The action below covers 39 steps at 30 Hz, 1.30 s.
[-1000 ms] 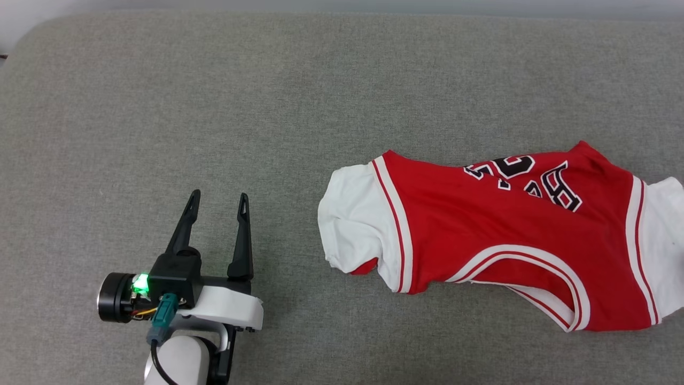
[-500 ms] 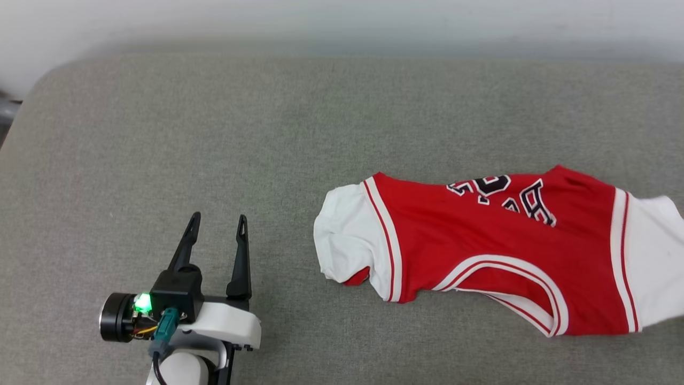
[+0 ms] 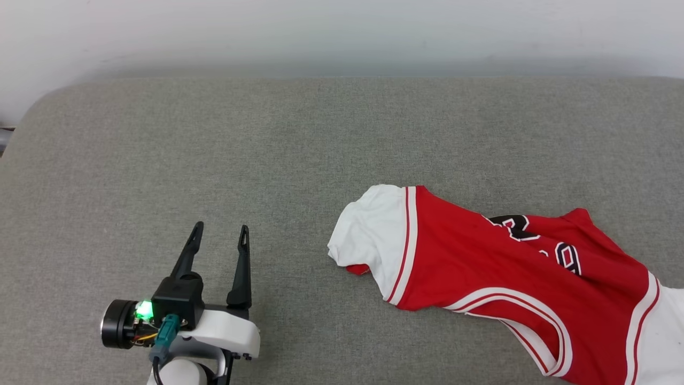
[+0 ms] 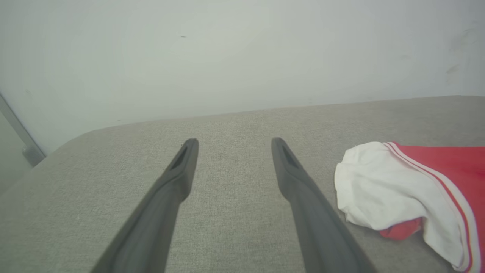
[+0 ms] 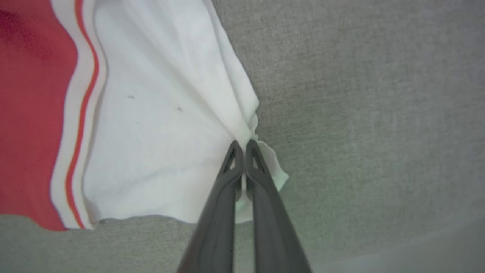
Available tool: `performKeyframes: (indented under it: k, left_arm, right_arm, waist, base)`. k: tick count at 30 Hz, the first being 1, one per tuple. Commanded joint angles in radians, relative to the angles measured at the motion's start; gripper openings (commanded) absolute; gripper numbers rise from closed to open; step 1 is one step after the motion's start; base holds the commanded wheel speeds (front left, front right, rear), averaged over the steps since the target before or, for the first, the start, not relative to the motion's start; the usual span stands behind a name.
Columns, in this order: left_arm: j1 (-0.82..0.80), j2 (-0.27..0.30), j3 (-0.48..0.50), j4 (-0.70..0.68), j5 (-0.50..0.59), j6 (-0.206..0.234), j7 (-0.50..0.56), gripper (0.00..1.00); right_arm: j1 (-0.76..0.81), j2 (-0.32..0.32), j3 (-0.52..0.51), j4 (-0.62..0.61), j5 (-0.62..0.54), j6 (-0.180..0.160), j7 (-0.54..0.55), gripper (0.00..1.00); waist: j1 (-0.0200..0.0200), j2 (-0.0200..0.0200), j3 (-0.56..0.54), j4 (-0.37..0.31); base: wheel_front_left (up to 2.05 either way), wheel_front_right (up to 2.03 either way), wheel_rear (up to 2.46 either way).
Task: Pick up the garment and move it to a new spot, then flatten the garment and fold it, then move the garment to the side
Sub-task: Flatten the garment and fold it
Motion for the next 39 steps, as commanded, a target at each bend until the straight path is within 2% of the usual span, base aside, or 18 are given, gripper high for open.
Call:
performKeyframes:
  k: [1, 6, 10, 14, 19, 21, 27, 34, 39]
  left_arm:
    - [-0.004, 0.011, -0.001, 0.007, 0.006, -0.006, -0.002, 1.00]
    - [-0.005, 0.038, 0.010, 0.016, 0.006, -0.016, -0.002, 1.00]
    - [-0.040, 0.069, 0.007, 0.029, -0.005, -0.050, -0.002, 1.00]
    - [-0.107, 0.102, -0.011, 0.032, -0.019, -0.102, 0.034, 1.00]
    - [-0.219, 0.149, -0.064, 0.015, -0.041, -0.148, 0.130, 1.00]
    - [-0.295, 0.182, -0.111, 0.014, -0.077, -0.161, 0.201, 1.00]
    - [-0.442, 0.256, -0.274, 0.028, -0.249, -0.167, 0.416, 1.00]
    - [-0.617, 0.334, -0.488, 0.066, -0.508, -0.167, 0.761, 1.00]
    - [-0.718, 0.332, -0.592, 0.133, -0.643, -0.167, 0.960, 1.00]
  right_arm:
    - [-0.021, 0.013, -0.002, 0.039, -0.035, -0.002, -0.033, 1.00]
    - [-0.076, 0.013, -0.018, 0.044, -0.156, -0.001, -0.191, 1.00]
    - [-0.105, 0.037, -0.063, -0.005, -0.273, -0.001, -0.332, 1.00]
    - [-0.108, 0.092, -0.088, -0.129, -0.363, -0.001, -0.410, 1.00]
    - [-0.072, 0.181, -0.092, -0.329, -0.437, -0.001, -0.446, 1.00]
    - [-0.049, 0.231, -0.084, -0.432, -0.472, -0.001, -0.441, 1.00]
    - [0.003, 0.305, -0.063, -0.567, -0.537, -0.001, -0.403, 1.00]
    - [0.011, 0.333, -0.052, -0.621, -0.560, -0.001, -0.376, 1.00]
    - [-0.010, 0.339, -0.040, -0.631, -0.562, -0.001, -0.370, 1.00]
  waist:
    - [0.0000, 0.0000, -0.005, 0.002]
    - [0.0000, 0.0000, -0.034, -0.013]
    - [0.0000, 0.0000, -0.055, -0.025]
    - [0.0000, 0.0000, -0.067, -0.035]
    - [0.0000, 0.0000, -0.061, -0.042]
    - [0.0000, 0.0000, -0.053, -0.046]
    - [0.0000, 0.0000, -0.036, -0.055]
    - [0.0000, 0.0000, -0.009, -0.063]
    - [0.0000, 0.0000, 0.014, -0.074]
  base:
    - [0.00, 0.00, 0.00]
    - [0.00, 0.00, 0.00]
    - [0.00, 0.00, 0.00]
    - [0.00, 0.00, 0.00]
    - [0.00, 0.00, 0.00]
    - [0.00, 0.00, 0.00]
    - [0.00, 0.00, 0.00]
    - [0.00, 0.00, 0.00]
    - [0.00, 0.00, 0.00]
